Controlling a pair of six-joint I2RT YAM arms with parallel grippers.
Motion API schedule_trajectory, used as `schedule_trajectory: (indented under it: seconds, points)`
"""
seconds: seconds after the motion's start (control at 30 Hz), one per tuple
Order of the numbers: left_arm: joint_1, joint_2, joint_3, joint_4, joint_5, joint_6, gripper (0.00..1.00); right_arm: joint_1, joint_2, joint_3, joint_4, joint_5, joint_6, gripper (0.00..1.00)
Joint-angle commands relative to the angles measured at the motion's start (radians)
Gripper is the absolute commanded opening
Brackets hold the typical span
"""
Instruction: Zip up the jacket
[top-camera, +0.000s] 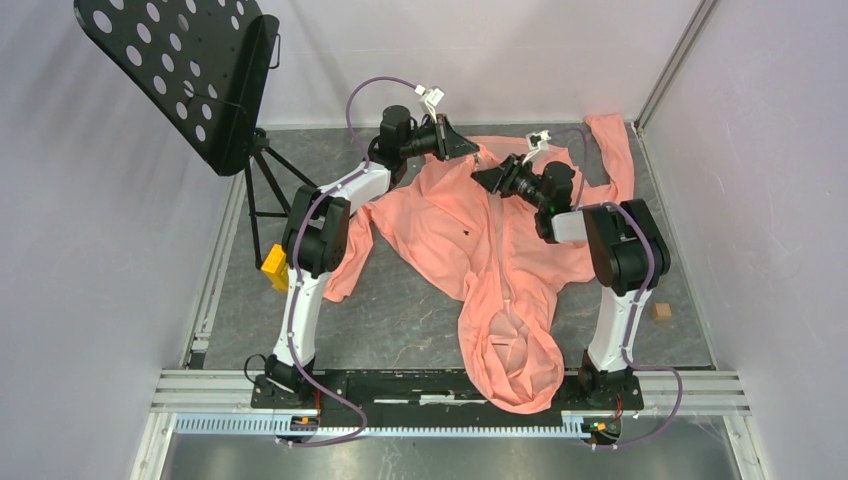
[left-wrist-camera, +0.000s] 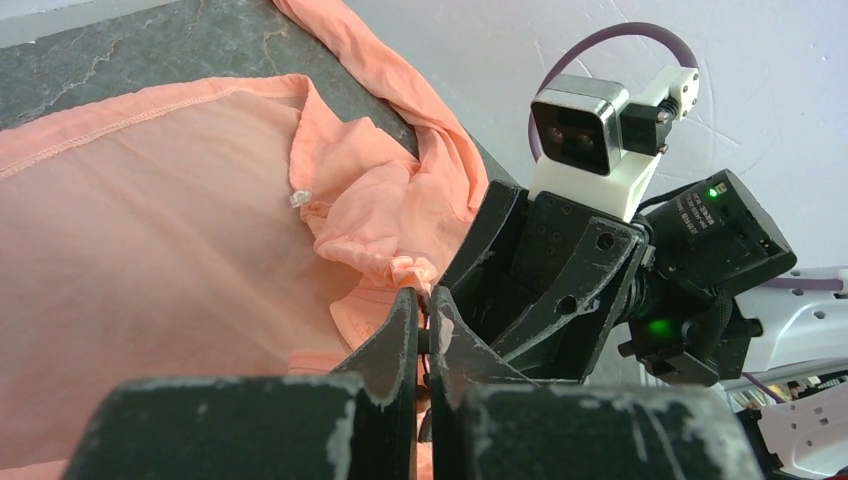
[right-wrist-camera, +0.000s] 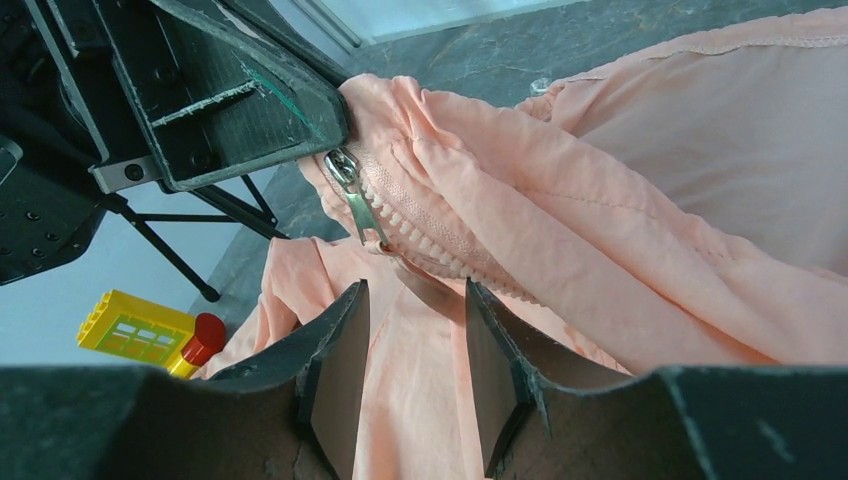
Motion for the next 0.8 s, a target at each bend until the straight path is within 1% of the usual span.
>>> schedule_trajectory:
  seconds: [0.0, 0.17, 0.23, 0.33, 0.4, 0.43, 0.47, 0.53, 0.57, 0.67, 0.77]
  points:
    - [-0.008, -0.068, 0.026, 0.017, 0.026, 0.012, 0.02, 0.01, 0.006, 0.044, 0.026, 0.027, -0.025, 0.46]
    - [-0.009, -0.059, 0.043, -0.003, 0.032, 0.017, 0.02, 0.009, 0.03, 0.068, 0.019, 0.03, -0.034, 0.41]
    - [-0.008, -0.06, 0.043, -0.007, 0.031, 0.018, 0.02, 0.01, 0.036, 0.074, 0.019, 0.029, -0.03, 0.34]
    - [-0.008, -0.066, 0.042, -0.013, 0.025, 0.029, 0.02, 0.011, 0.031, 0.069, 0.006, 0.035, -0.04, 0.18]
    - [-0.007, -0.068, 0.049, -0.034, 0.014, 0.049, 0.02, 0.01, 0.019, 0.068, -0.043, 0.043, -0.075, 0.07]
    - [-0.005, -0.067, 0.059, -0.051, 0.011, 0.059, 0.02, 0.01, 0.009, 0.064, -0.066, 0.053, -0.096, 0.05]
    - [-0.004, -0.065, 0.071, -0.075, 0.006, 0.074, 0.02, 0.009, -0.001, 0.057, -0.093, 0.062, -0.119, 0.06]
    - [0.0, -0.063, 0.085, -0.099, -0.004, 0.093, 0.02, 0.009, -0.027, 0.054, -0.149, 0.071, -0.171, 0.11]
    - [0.003, -0.063, 0.088, -0.101, -0.005, 0.095, 0.02, 0.009, -0.038, 0.055, -0.174, 0.073, -0.2, 0.12]
    - [0.007, -0.06, 0.101, -0.119, -0.009, 0.106, 0.02, 0.009, -0.071, 0.057, -0.247, 0.09, -0.266, 0.12]
    - [0.008, -0.06, 0.106, -0.133, -0.002, 0.115, 0.02, 0.009, -0.094, 0.053, -0.278, 0.097, -0.319, 0.18]
